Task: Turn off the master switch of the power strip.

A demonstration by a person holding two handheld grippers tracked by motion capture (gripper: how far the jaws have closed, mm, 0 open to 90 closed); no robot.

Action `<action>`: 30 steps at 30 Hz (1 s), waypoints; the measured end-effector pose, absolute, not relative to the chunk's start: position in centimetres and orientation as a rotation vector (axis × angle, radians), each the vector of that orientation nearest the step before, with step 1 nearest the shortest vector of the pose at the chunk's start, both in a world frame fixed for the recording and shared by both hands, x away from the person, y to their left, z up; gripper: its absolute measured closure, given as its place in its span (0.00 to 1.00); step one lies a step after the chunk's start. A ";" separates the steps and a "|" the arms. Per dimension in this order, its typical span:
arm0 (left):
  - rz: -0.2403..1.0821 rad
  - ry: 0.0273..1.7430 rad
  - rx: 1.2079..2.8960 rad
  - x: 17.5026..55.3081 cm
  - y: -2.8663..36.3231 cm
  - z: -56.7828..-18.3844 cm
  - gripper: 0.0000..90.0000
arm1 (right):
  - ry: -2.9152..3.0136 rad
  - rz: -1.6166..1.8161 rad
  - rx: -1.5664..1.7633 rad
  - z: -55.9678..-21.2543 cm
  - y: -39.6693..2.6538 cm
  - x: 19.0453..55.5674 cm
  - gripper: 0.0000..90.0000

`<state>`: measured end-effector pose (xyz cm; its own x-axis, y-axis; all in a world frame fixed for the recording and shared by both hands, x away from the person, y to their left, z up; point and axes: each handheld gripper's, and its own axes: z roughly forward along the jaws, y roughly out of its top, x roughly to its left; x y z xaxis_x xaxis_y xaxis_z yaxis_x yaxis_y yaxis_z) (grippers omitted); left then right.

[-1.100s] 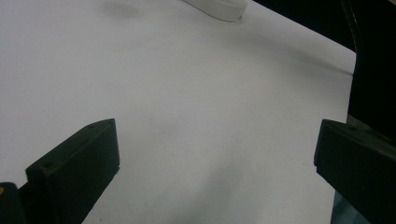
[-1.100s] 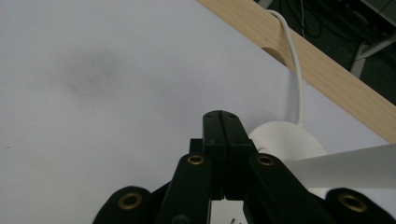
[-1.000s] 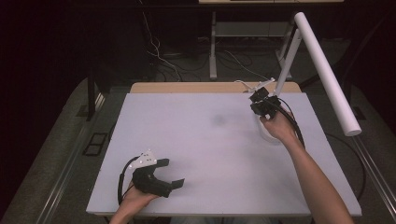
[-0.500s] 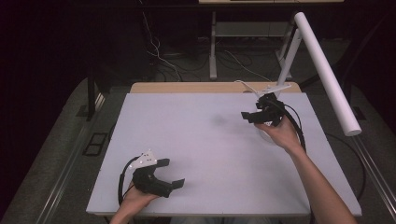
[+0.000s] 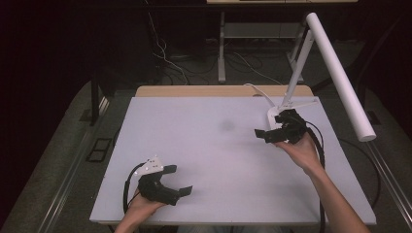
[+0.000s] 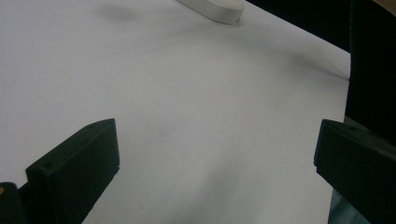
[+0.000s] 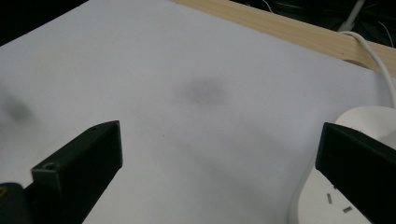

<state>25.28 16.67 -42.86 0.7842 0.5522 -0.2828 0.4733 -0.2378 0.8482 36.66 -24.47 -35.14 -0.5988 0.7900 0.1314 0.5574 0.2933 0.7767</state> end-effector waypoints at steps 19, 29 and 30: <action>0.093 0.775 1.883 25.2 16.5 -42.8 0.00 | 2.281 1.299 1.197 -35.8 -25.5 31.3 0.00; 0.090 0.776 1.887 25.2 16.5 -42.9 0.00 | 2.284 1.314 1.213 -38.4 -26.3 28.0 0.00; 0.088 0.775 1.888 25.2 16.4 -42.9 0.00 | 2.283 1.315 1.213 -38.7 -26.4 27.7 0.00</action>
